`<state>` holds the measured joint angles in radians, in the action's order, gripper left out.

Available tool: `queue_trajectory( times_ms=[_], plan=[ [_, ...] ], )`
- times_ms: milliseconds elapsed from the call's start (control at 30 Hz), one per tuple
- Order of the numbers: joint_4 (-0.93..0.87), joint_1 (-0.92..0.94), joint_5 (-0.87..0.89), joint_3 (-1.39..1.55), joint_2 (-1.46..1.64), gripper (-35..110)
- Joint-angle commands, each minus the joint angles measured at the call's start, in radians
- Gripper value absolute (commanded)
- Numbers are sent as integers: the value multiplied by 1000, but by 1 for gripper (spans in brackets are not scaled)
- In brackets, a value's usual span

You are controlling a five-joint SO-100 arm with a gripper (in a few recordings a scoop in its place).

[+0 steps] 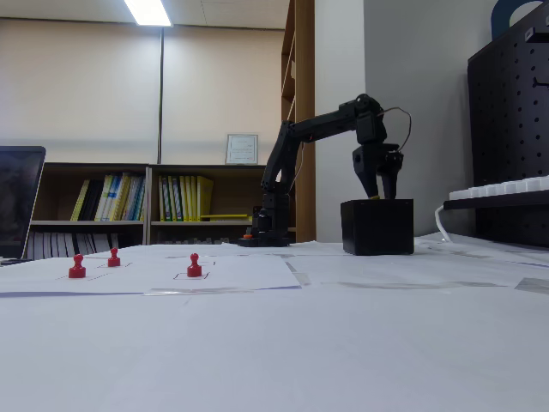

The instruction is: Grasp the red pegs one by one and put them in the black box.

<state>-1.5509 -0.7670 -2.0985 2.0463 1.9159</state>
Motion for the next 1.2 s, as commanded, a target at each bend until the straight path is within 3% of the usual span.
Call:
queue_trajectory(
  times_ms=[0, 300, 467, 633, 800, 933, 1167],
  plan=[
    [-54, 0, 32, 23, -8, 15],
    [-146, 18, 34, 132, -241, 22],
    [-103, 222, 158, 25, -568, 18],
    [474, 626, 538, -769, -874, 13],
    [1227, 899, 727, -1229, -776, 15],
    [1600, 989, 730, -1244, -508, 16],
    [1942, 999, 621, -1097, -150, 16]
  ],
)
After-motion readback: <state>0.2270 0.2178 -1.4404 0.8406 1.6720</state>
